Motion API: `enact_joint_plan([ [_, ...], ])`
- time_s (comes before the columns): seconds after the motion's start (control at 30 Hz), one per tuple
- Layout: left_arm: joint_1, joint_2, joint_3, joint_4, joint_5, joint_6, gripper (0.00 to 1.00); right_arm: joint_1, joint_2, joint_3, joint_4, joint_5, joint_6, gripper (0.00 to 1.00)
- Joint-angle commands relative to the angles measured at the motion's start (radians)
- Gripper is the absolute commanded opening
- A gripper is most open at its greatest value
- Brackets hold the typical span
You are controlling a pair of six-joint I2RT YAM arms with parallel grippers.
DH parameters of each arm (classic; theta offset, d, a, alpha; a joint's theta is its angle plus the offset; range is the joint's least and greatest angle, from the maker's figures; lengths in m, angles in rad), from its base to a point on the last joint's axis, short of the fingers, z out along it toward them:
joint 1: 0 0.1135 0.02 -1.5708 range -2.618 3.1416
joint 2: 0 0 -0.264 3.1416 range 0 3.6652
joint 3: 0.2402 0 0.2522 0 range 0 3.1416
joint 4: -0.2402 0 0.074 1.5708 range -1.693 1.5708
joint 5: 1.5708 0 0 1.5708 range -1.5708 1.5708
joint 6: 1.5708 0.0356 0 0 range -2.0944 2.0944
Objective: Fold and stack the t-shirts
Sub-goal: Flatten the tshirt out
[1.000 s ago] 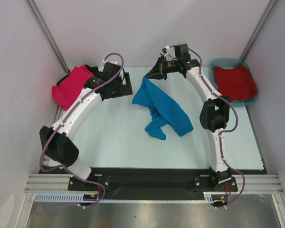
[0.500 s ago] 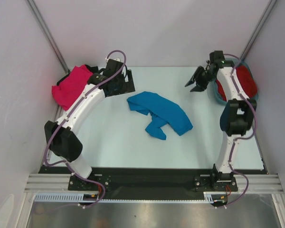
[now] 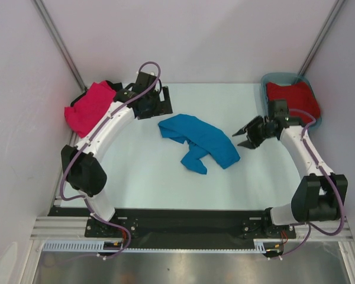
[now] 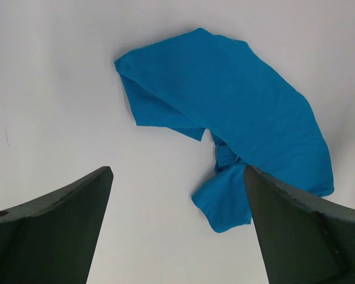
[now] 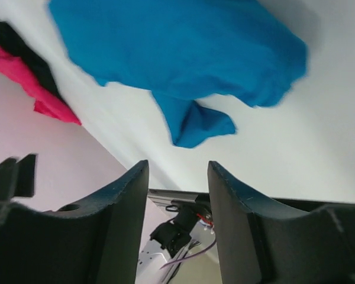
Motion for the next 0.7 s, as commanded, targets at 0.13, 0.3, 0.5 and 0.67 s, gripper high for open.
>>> enact_joint_plan([
  [0.13,0.004,-0.013,-0.011,0.023,0.037,-0.027,0.99,0.028,-0.196,-0.4,0.285,0.068,0.178,0.5],
  [0.3,0.004,-0.033,-0.062,0.03,0.062,-0.032,0.99,0.046,-0.249,-0.542,0.382,0.086,0.188,0.5],
  [0.5,0.004,-0.055,-0.087,0.025,0.066,-0.032,0.98,0.045,-0.208,-0.698,0.614,0.065,0.229,0.5],
  [0.67,0.004,-0.079,-0.105,0.022,0.05,-0.026,0.98,0.06,-0.059,-0.712,0.784,0.062,0.203,0.49],
])
